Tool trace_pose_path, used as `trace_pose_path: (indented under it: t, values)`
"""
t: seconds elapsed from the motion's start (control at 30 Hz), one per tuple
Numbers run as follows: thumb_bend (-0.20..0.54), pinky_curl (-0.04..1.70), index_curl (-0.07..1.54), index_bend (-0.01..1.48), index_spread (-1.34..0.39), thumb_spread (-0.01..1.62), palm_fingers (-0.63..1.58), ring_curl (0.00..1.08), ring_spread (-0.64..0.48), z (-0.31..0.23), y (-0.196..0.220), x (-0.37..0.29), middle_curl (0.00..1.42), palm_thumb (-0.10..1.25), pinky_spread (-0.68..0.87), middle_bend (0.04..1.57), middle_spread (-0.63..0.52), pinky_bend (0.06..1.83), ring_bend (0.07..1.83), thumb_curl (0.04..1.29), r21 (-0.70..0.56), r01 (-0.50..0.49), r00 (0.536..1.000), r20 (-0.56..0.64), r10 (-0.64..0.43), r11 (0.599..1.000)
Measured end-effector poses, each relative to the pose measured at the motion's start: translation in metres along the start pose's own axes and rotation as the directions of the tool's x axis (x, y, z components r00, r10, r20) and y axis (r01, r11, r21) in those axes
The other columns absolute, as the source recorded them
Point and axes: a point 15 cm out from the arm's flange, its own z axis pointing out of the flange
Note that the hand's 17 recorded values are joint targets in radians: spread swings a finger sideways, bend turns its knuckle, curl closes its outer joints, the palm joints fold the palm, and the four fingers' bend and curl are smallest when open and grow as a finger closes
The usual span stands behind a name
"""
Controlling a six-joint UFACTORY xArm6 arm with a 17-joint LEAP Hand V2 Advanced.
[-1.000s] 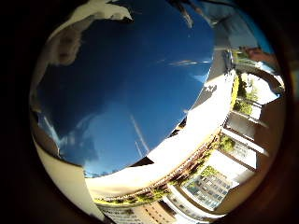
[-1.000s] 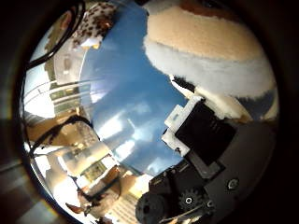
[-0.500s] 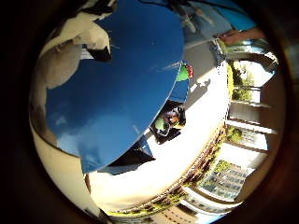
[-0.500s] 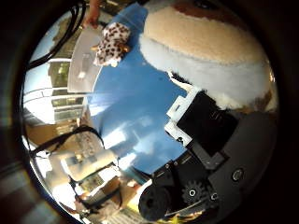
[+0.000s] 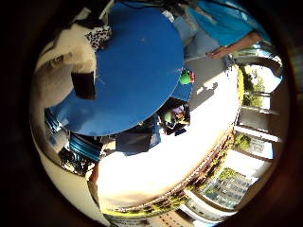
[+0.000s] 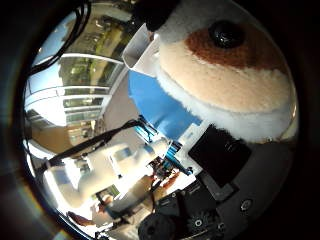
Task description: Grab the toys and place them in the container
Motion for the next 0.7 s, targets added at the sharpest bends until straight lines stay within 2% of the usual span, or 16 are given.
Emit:
trace_pose_path:
  t: [0.17,0.43,0.7]
  values:
    - [-0.014,0.8,0.82,0.51,-1.17,1.06,0.81,0.84,-0.12,-0.016,-0.04,-0.063,1.02,1.0,0.12,1.33,-0.19,1.63,1.51,0.78,0.024,0.057,0.998,0.03,-0.057,0.998]
    - [-0.014,0.85,1.03,0.48,-1.25,1.06,0.76,0.85,-0.12,-0.028,-0.125,-0.149,1.03,0.99,0.1,1.38,-0.18,1.65,1.56,0.82,0.109,0.085,0.993,0.075,-0.094,0.99]
    - [-0.013,0.88,1.19,0.46,-1.28,1.06,0.74,0.84,-0.12,-0.008,-0.249,-0.175,1.02,0.98,0.11,1.41,-0.17,1.66,1.59,0.86,0.271,0.045,0.999,0.012,-0.05,0.962]
